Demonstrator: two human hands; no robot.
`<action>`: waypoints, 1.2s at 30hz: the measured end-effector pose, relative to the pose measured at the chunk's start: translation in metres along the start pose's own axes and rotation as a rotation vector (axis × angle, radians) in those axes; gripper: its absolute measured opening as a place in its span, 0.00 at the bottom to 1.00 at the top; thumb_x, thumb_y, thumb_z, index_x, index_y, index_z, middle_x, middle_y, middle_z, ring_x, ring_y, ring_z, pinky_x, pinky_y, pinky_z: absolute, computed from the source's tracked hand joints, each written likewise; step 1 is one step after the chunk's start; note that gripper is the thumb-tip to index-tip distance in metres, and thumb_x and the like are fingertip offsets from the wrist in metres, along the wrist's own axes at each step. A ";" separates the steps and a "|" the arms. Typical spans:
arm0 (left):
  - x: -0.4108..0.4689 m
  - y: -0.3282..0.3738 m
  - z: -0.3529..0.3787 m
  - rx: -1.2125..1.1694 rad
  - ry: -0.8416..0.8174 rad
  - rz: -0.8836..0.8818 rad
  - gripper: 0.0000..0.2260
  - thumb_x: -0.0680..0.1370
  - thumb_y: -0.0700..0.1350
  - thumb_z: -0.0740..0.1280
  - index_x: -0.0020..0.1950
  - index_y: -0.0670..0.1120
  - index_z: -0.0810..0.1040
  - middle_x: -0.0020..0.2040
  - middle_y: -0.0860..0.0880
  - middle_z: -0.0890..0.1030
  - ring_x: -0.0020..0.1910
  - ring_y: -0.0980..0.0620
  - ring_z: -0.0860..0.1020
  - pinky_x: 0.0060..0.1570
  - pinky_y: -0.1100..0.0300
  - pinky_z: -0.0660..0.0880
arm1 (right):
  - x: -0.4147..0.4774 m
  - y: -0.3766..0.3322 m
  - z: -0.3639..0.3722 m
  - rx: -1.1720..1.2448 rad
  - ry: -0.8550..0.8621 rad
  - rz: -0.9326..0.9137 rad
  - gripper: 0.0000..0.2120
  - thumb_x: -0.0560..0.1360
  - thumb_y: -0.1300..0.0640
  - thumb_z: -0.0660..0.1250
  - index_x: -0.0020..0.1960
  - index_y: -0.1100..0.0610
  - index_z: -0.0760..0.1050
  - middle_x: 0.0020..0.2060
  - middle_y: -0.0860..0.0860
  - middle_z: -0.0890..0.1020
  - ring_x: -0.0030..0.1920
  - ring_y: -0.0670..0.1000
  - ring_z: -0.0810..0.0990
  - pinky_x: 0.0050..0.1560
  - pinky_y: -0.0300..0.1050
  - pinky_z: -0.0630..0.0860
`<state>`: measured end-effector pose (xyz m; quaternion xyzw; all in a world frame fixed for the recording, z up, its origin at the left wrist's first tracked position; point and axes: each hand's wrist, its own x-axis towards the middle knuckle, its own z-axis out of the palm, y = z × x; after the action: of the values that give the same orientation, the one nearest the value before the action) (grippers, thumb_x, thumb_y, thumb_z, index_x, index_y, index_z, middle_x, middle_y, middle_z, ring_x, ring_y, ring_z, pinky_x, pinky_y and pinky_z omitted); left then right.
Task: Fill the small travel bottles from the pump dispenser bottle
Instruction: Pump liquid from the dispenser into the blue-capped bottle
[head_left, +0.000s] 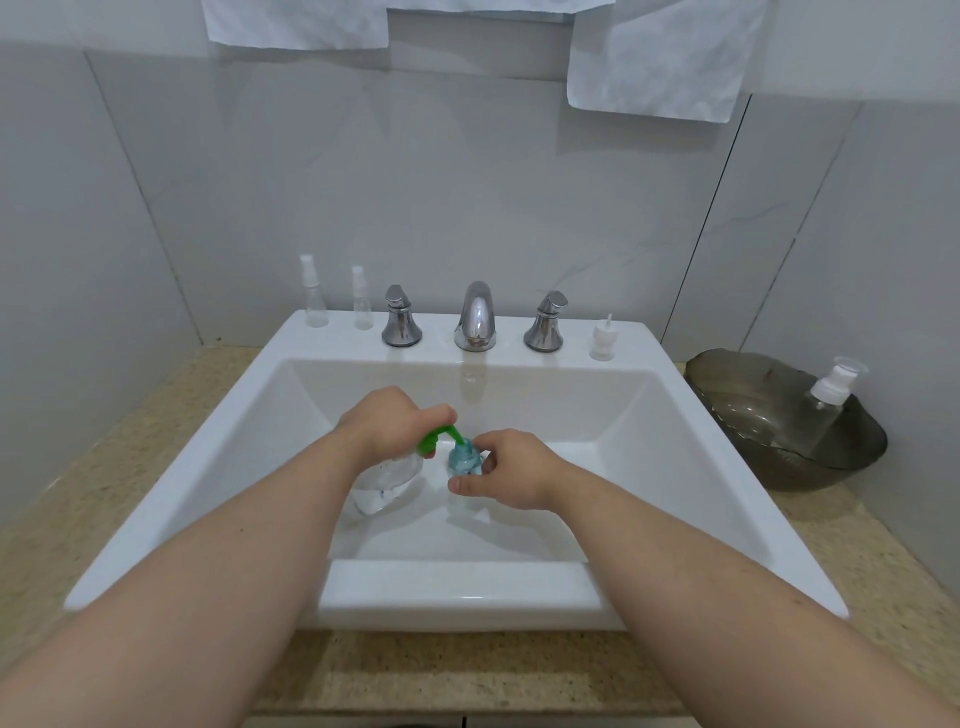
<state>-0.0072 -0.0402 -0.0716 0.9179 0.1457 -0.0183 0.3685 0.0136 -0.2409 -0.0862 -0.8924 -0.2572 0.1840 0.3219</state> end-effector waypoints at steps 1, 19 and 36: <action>0.000 0.000 0.000 0.001 -0.001 0.001 0.26 0.64 0.66 0.64 0.31 0.44 0.85 0.34 0.50 0.86 0.33 0.49 0.75 0.51 0.47 0.79 | 0.000 0.000 0.000 -0.001 -0.002 0.000 0.15 0.74 0.44 0.76 0.55 0.51 0.79 0.38 0.44 0.76 0.39 0.45 0.75 0.40 0.40 0.71; -0.002 -0.001 -0.002 -0.017 0.018 0.000 0.25 0.64 0.65 0.64 0.31 0.44 0.85 0.33 0.50 0.86 0.33 0.48 0.75 0.51 0.47 0.79 | 0.000 -0.001 0.001 0.004 -0.011 -0.018 0.12 0.74 0.45 0.76 0.50 0.49 0.77 0.37 0.43 0.75 0.37 0.44 0.74 0.38 0.39 0.69; -0.001 -0.001 0.001 0.058 0.056 0.013 0.30 0.73 0.71 0.68 0.28 0.46 0.84 0.21 0.54 0.73 0.32 0.49 0.74 0.40 0.54 0.71 | 0.002 0.000 0.000 0.015 0.005 0.004 0.15 0.74 0.43 0.76 0.53 0.49 0.76 0.39 0.44 0.76 0.40 0.45 0.75 0.41 0.41 0.71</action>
<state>-0.0088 -0.0407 -0.0726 0.9294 0.1494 0.0055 0.3376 0.0147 -0.2399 -0.0866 -0.8909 -0.2531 0.1844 0.3290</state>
